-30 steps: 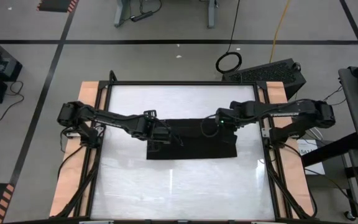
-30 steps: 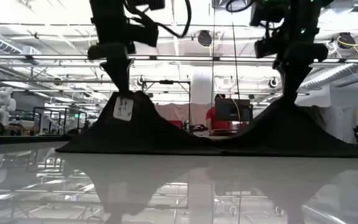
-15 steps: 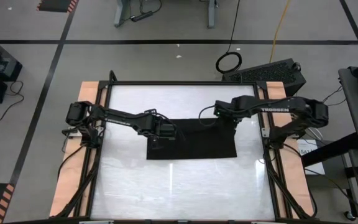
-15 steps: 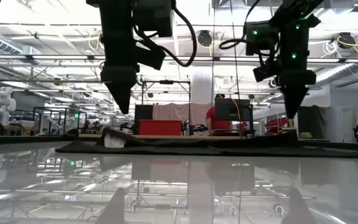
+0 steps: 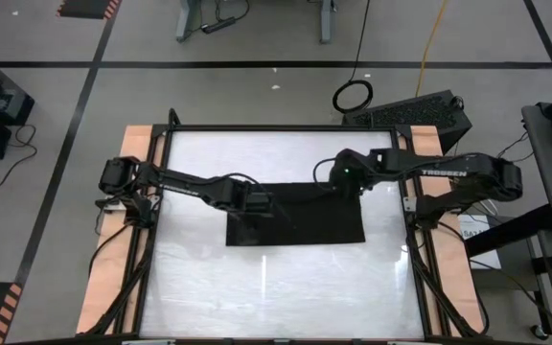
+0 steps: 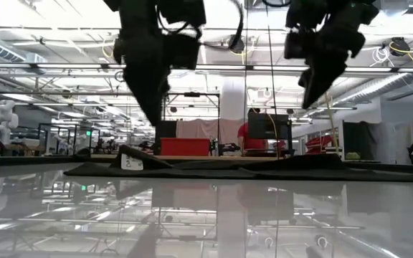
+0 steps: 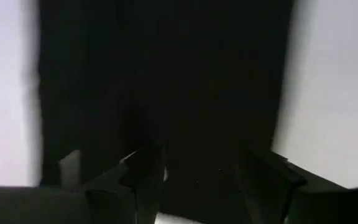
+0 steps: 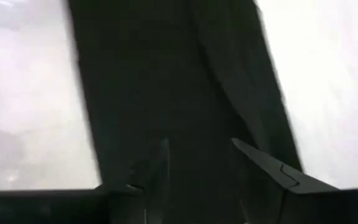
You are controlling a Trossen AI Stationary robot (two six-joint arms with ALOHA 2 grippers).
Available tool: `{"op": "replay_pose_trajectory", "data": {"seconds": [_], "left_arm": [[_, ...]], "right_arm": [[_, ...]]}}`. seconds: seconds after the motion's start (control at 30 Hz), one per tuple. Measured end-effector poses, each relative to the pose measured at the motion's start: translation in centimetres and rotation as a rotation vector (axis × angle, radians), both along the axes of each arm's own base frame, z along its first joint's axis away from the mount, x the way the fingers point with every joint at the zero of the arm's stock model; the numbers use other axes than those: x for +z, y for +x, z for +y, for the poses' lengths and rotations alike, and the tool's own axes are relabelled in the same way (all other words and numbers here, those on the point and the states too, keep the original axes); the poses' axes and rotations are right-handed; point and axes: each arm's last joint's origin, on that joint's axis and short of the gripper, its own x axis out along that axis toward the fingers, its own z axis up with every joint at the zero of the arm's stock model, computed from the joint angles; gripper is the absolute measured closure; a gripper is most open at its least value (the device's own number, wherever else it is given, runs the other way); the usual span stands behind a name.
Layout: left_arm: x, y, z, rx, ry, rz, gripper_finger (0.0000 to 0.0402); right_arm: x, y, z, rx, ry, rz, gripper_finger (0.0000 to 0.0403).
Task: Roll towel into tight, uniform cylinder
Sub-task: Fold the black towel
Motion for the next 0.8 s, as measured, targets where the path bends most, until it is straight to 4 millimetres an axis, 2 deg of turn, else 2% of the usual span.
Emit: {"op": "replay_pose_trajectory", "data": {"seconds": [0.1, 0.23, 0.43, 0.6, 0.8], "left_arm": [[0.2, 0.7, -0.8, -0.066, -0.090, -0.071, 0.0210], [0.5, 1.3, -1.2, -0.099, -0.159, -0.141, 0.0210], [0.1, 2.3, -1.3, -0.110, -0.176, -0.215, 0.0210], [-1.6, 3.7, -1.6, -0.102, -0.231, -0.239, 0.0210], [-4.7, 4.7, -1.8, -0.054, -0.252, -0.181, 0.0210]], "right_arm": [[0.1, 1.1, 0.2, 0.054, 0.046, -0.088, 0.0257], [-0.9, 2.6, -0.1, 0.062, 0.068, -0.110, 0.0267], [-4.4, 4.9, -0.3, 0.126, 0.183, -0.047, 0.0277], [-7.3, 6.0, -0.5, 0.153, 0.198, 0.028, 0.0283], [-9.3, 6.6, -1.4, 0.144, 0.156, 0.074, 0.0289]]}}
